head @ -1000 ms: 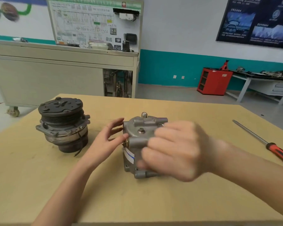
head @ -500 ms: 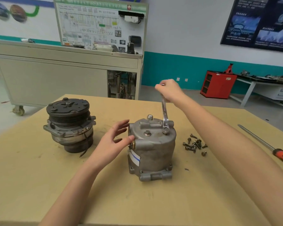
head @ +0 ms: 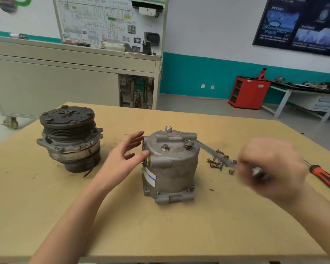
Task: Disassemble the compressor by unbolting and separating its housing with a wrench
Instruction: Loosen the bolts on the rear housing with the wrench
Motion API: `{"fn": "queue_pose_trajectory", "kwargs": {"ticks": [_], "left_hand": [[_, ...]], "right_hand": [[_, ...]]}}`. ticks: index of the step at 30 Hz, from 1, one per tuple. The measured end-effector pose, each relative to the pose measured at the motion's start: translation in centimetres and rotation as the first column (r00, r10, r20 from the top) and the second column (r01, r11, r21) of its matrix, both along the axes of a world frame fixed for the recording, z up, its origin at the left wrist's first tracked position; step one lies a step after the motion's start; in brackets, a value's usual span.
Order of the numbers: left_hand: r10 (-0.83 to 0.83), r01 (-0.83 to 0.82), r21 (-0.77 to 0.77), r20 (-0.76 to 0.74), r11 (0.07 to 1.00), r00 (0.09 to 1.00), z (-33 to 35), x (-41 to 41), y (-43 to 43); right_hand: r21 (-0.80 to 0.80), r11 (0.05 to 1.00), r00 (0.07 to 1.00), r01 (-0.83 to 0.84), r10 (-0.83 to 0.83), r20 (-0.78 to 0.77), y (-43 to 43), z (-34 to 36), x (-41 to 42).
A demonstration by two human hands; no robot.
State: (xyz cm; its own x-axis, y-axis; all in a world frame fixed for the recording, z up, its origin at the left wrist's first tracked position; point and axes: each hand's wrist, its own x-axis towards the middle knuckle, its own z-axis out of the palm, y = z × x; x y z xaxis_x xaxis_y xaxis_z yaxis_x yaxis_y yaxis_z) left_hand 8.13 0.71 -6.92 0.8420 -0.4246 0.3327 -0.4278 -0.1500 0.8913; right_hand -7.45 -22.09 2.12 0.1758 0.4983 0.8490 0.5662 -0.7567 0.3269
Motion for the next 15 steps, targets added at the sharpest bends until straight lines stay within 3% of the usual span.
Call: {"fn": "queue_pose_trajectory", "kwargs": {"ticks": [1,2,4,6,7,9,11,12,14,15], "left_hand": [[0.020,-0.020,-0.010,0.008,1.000,1.000,0.0,0.1,-0.5],[0.027,-0.027,-0.014,0.012,1.000,1.000,0.1,0.1,-0.4],[0.016,-0.016,-0.007,0.016,1.000,1.000,0.3,-0.1,-0.7],[0.025,-0.025,-0.007,0.012,1.000,1.000,0.2,0.0,-0.6],[0.025,-0.024,-0.007,0.017,1.000,1.000,0.2,0.0,-0.5],[0.028,-0.028,-0.006,0.019,1.000,0.999,0.3,-0.1,-0.5],[0.031,-0.031,-0.014,0.016,0.999,0.999,0.3,-0.1,-0.5],[0.030,-0.030,-0.017,0.010,0.999,0.999,0.3,0.0,-0.5],[0.025,-0.025,-0.027,-0.002,0.999,1.000,0.3,-0.1,-0.5],[0.026,-0.027,-0.034,-0.004,0.999,1.000,0.2,-0.2,-0.5]], "right_hand": [[0.240,0.969,0.998,0.060,-0.049,-0.049,-1.7,-0.5,-0.1],[0.481,0.867,0.990,0.127,-0.081,-0.116,-2.9,-0.8,0.3],[0.799,0.553,0.961,0.236,-0.008,-0.278,-4.7,-1.1,2.6],[0.860,0.334,0.888,0.386,0.118,-0.444,-5.7,-0.1,7.0],[0.816,0.298,0.819,0.495,0.152,-0.553,-6.0,0.7,9.5],[0.635,0.396,0.623,0.663,0.178,-0.761,-5.2,2.8,14.6],[0.370,0.642,0.425,0.672,0.074,-0.902,-2.2,4.9,18.4],[0.214,0.767,0.374,0.605,-0.037,-0.927,0.1,5.7,19.7],[-0.090,0.913,0.424,0.397,-0.269,-0.865,5.6,7.0,20.7],[-0.240,0.927,0.494,0.287,-0.358,-0.792,8.5,7.2,20.3]]}}
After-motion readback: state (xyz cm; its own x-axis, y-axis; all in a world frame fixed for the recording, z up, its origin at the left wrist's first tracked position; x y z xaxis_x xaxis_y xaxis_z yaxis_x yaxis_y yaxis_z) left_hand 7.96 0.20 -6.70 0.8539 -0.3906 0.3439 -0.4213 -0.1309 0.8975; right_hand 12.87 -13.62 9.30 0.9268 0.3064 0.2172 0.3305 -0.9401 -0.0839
